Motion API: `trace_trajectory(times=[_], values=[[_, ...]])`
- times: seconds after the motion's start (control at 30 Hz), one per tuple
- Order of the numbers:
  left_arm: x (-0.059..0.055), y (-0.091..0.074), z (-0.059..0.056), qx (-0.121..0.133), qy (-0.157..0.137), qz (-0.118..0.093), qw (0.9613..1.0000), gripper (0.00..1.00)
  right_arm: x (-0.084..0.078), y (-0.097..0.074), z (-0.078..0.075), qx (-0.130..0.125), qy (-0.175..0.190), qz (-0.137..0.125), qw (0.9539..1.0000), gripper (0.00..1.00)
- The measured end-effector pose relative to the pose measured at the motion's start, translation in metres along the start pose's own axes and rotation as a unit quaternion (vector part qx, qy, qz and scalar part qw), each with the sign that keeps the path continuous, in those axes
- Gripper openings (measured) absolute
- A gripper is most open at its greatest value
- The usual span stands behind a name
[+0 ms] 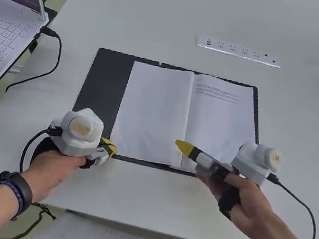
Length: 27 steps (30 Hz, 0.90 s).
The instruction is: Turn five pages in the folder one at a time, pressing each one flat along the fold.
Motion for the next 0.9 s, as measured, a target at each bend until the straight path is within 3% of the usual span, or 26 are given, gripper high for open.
trace_trajectory(times=[0.23,0.43,0.57,0.9], values=[[0.001,-0.002,-0.002,0.0,0.016,0.003,0.9999,0.0,0.016,0.003,-0.003,-0.003,-0.012,0.0,0.9999,0.2],[0.002,-0.001,0.001,-0.002,0.012,0.004,0.9999,0.0,0.033,0.01,-0.008,-0.006,-0.016,-0.004,0.9998,0.16],[0.002,0.001,0.002,0.006,0.031,0.008,0.9995,0.0,0.045,0.016,-0.012,-0.008,-0.026,-0.001,0.9996,0.14],[0.002,0.003,0.005,0.006,0.027,0.012,0.9995,0.0,0.07,0.027,-0.026,-0.019,-0.038,-0.006,0.9991,0.06]])
Point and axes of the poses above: the centre of the closed fingertips' face, and the gripper's own axes: y roughly forward along the fingers, z roughly to its left, x roughly out of its top, the point moved 9 cm from there along -y, roughly backward along the fingers, and after that the axes turned 5 degrees about z, right-handed, at the moved point
